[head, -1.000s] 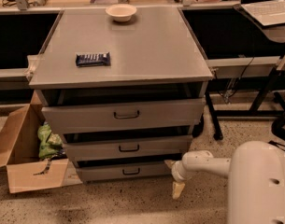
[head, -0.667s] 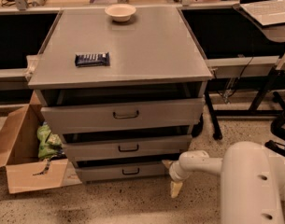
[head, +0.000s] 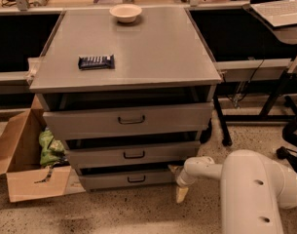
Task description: Open bottom drawer
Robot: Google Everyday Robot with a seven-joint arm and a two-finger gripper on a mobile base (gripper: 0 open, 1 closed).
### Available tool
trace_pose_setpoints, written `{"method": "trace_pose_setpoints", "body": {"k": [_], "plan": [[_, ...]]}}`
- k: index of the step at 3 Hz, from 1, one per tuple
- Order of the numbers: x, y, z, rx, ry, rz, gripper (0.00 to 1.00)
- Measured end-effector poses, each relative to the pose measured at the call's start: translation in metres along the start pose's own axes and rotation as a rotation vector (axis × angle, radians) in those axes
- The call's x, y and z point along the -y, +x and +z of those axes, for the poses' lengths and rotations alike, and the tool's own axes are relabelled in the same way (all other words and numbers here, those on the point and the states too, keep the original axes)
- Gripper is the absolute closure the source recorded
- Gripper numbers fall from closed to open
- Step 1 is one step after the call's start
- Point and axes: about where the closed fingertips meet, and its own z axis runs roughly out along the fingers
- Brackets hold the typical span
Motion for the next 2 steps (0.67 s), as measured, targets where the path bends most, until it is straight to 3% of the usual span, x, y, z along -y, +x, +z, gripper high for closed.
{"method": "trace_pose_setpoints", "body": {"k": [2], "plan": [[0.012, 0.018, 0.030, -0.012, -0.022, 0.061, 0.00]]}}
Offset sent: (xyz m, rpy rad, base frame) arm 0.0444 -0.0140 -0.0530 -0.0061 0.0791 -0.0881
